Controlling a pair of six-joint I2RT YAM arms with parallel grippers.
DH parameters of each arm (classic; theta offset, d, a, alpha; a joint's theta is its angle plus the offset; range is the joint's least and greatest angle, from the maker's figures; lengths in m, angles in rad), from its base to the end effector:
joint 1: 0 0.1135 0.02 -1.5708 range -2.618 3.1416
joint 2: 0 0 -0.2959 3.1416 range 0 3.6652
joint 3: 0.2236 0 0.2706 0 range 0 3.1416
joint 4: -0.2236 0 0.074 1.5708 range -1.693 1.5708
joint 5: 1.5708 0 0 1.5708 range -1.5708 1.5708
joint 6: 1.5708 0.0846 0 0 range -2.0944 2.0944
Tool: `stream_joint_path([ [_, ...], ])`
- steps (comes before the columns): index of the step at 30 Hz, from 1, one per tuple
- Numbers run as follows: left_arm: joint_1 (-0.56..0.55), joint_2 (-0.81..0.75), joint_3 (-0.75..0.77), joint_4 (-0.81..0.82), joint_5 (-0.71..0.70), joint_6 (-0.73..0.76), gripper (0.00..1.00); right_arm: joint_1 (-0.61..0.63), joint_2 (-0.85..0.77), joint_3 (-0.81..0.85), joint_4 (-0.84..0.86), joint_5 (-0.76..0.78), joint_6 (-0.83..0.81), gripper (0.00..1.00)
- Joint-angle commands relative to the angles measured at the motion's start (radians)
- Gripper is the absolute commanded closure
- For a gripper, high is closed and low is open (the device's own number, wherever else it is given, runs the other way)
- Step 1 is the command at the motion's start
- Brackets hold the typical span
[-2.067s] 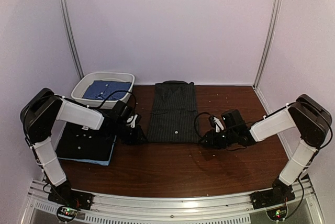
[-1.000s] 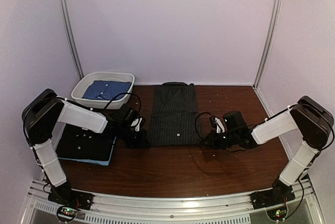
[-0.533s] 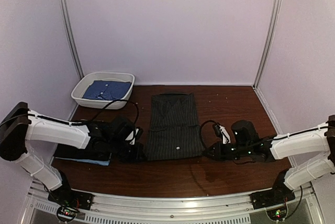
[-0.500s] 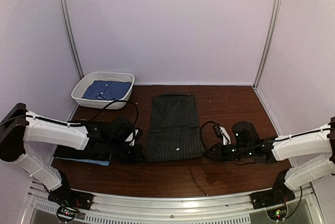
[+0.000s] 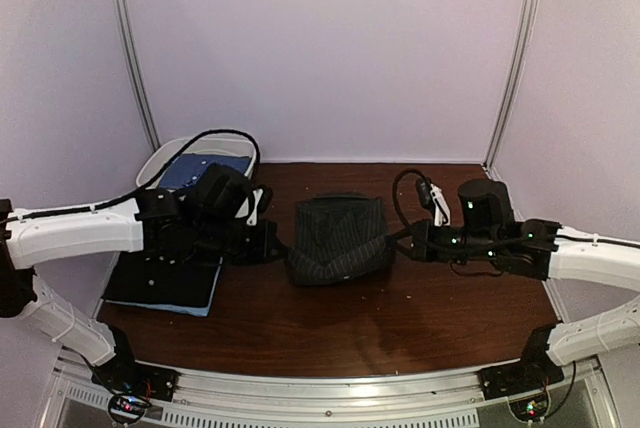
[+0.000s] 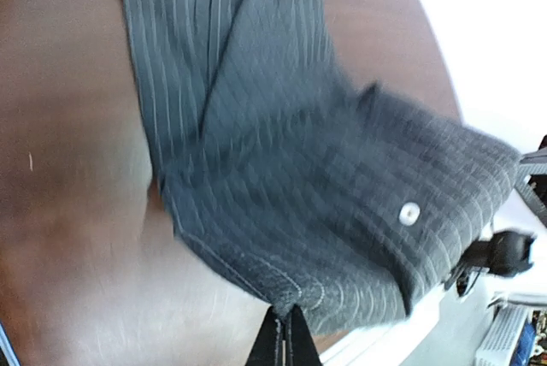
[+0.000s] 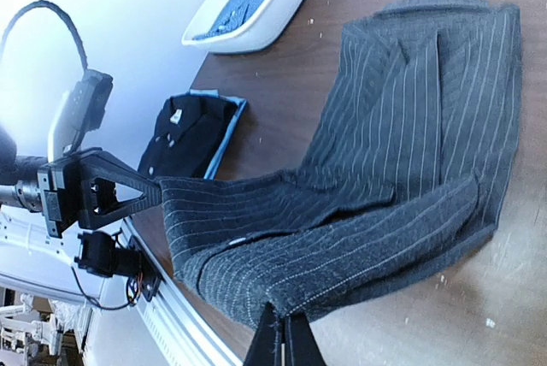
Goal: Fold and stack the long sleeve shirts
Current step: Fold the 2/3-rectangle-folded shirt at the center of the board.
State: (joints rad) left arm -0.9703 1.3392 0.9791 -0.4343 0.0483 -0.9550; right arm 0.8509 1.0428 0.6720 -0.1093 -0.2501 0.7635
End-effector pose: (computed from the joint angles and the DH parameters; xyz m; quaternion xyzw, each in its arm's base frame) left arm 0.1838 -0.2756 0.2516 0.0162 0.9252 -0.3233 0.1979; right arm 0.1668 0.2220 0.2574 -0.1017 0.8446 0.4455 0.2789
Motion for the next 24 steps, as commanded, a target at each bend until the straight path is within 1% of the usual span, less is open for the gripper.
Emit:
stream_joint_path([
  [1,0.166,0.158,0.215,-0.009,0.087,0.167,1.00,-0.151,0.182,0.177,-0.010,-0.031,-0.130,1.00],
  [3,0.242,0.272,0.356,-0.016,0.118,0.235,1.00,-0.261,0.310,0.253,0.048,-0.106,-0.156,1.00],
  [5,0.317,0.407,0.504,-0.021,0.153,0.274,1.00,-0.345,0.461,0.359,0.078,-0.144,-0.182,1.00],
  [6,0.349,0.508,0.579,-0.012,0.183,0.287,1.00,-0.375,0.543,0.422,0.077,-0.152,-0.191,1.00],
  [9,0.414,0.742,0.782,-0.005,0.243,0.295,1.00,-0.443,0.774,0.589,0.084,-0.203,-0.200,1.00],
  [10,0.433,0.813,0.838,-0.007,0.260,0.293,1.00,-0.458,0.870,0.637,0.086,-0.214,-0.200,1.00],
  [12,0.453,0.930,0.937,-0.009,0.271,0.277,1.00,-0.475,0.995,0.751,0.071,-0.244,-0.207,1.00],
  [15,0.484,1.040,1.002,0.014,0.295,0.253,1.00,-0.490,1.127,0.839,0.065,-0.272,-0.201,1.00],
  [18,0.499,1.089,1.037,0.028,0.310,0.245,1.00,-0.493,1.177,0.865,0.065,-0.279,-0.199,1.00],
  [21,0.497,1.107,1.032,0.040,0.358,0.251,1.00,-0.492,1.176,0.824,0.079,-0.279,-0.202,1.00],
  [24,0.483,1.069,0.948,0.057,0.366,0.246,1.00,-0.489,1.154,0.749,0.120,-0.299,-0.192,1.00],
])
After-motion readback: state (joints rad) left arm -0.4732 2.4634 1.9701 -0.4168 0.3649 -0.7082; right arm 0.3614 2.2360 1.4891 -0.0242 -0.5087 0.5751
